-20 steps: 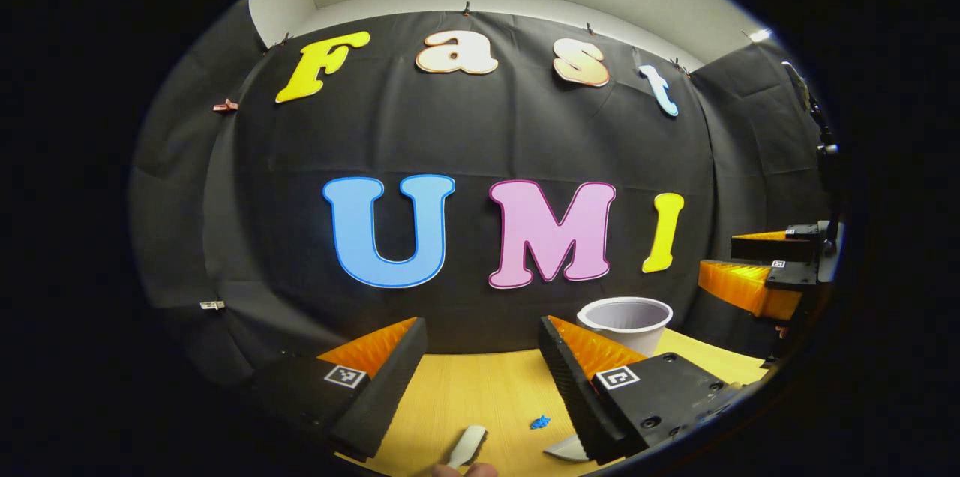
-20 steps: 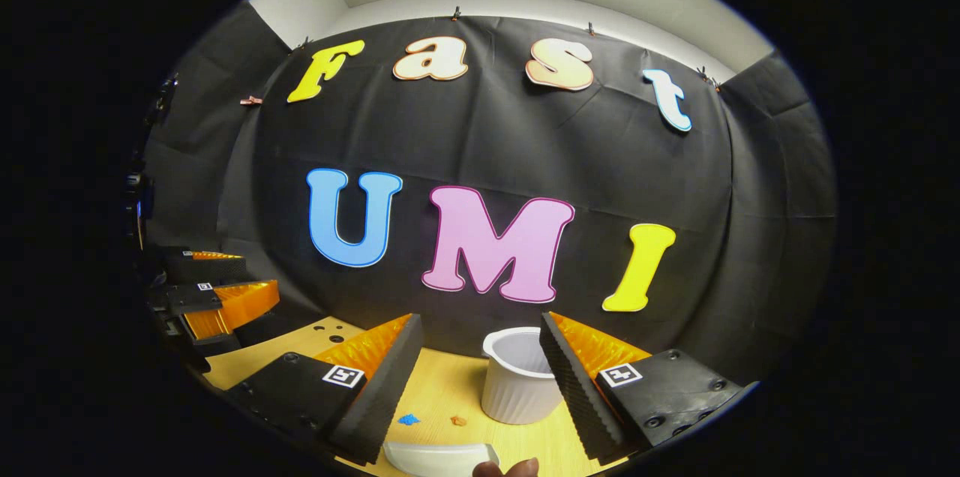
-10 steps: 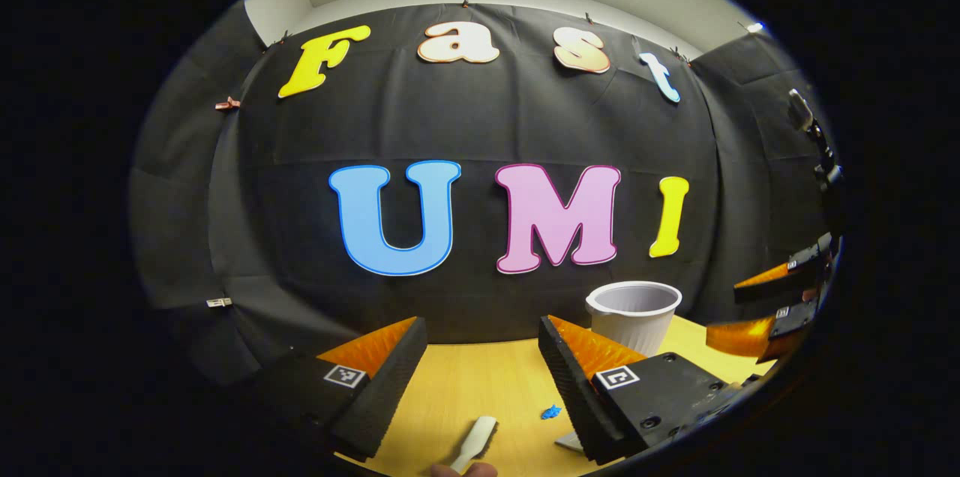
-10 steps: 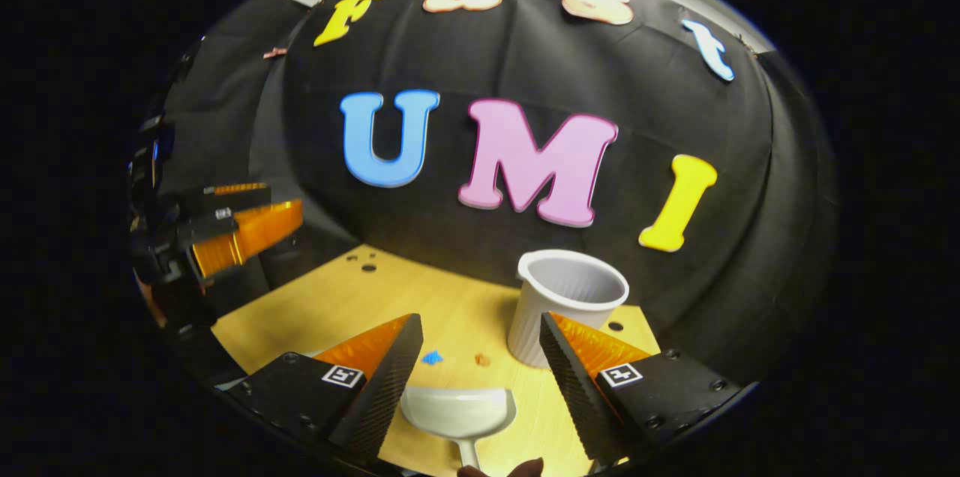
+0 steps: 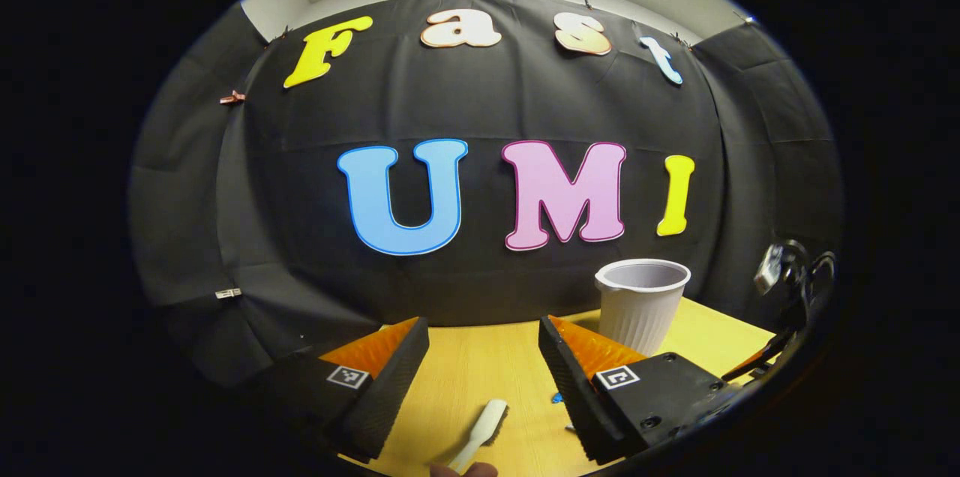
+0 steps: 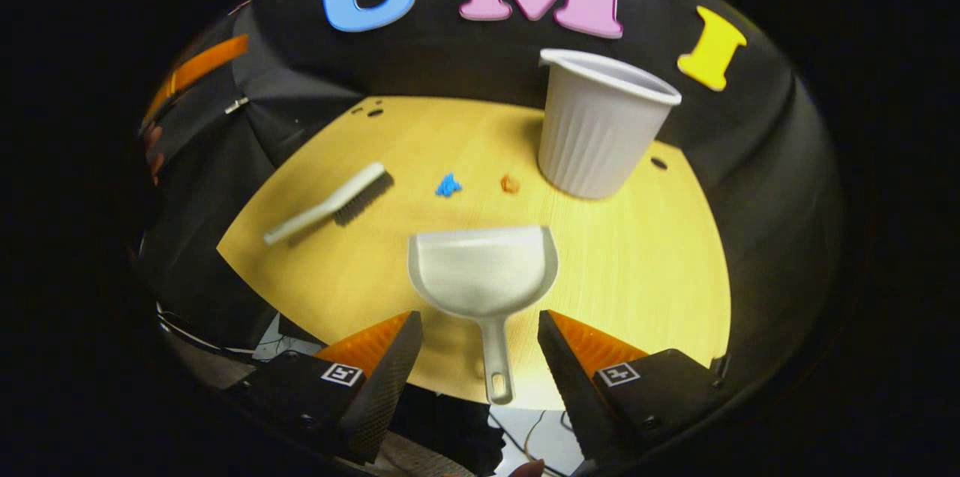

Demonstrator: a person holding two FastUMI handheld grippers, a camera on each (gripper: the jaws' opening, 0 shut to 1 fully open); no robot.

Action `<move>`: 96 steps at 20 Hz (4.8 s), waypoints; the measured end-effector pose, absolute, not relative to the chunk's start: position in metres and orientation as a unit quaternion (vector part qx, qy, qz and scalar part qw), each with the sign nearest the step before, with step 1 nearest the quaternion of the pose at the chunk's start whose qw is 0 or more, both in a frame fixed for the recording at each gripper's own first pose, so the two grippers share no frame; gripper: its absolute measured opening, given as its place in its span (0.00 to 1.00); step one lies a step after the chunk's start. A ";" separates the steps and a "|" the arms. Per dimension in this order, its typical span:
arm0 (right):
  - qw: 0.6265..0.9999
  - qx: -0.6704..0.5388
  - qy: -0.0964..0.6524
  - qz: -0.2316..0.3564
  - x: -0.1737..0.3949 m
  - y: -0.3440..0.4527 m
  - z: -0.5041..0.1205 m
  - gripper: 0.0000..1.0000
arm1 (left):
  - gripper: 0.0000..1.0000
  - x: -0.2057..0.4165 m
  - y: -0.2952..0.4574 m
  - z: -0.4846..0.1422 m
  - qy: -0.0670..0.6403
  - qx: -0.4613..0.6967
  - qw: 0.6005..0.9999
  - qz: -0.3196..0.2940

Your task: Pick up the small broom and dustpan from the desktop, sweep the trash into the dustpan with the broom, and then empty the trash into the garbage bin.

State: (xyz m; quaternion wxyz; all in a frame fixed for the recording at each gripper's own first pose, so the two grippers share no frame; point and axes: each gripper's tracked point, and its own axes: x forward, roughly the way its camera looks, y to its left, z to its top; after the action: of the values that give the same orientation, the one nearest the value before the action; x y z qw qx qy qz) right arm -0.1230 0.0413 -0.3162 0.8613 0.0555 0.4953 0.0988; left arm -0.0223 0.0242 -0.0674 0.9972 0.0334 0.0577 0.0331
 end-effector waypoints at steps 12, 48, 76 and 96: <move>0.796 0.042 0.595 0.099 -0.115 0.055 -0.436 0.92 | 0.94 -0.036 0.039 -0.085 0.087 0.043 0.993 0.067; 0.822 0.006 0.552 0.139 -0.102 -0.014 -0.399 0.36 | 0.93 -0.012 0.037 -0.344 0.432 0.028 0.901 -0.037; 0.780 -0.051 0.598 0.179 -0.112 -0.027 -0.403 0.36 | 0.25 0.020 0.059 -0.417 0.571 0.103 0.813 -0.047; 0.731 -0.105 0.623 0.259 -0.080 -0.024 -0.438 0.36 | 0.25 0.124 -0.091 -0.425 0.559 0.196 0.772 -0.230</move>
State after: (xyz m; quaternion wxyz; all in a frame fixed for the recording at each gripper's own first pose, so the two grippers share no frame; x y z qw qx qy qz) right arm -0.0795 -0.0241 -0.4382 0.7310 -0.1051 0.6226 0.2586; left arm 0.1242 -0.0906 -0.4245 0.7721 0.1958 0.5593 -0.2296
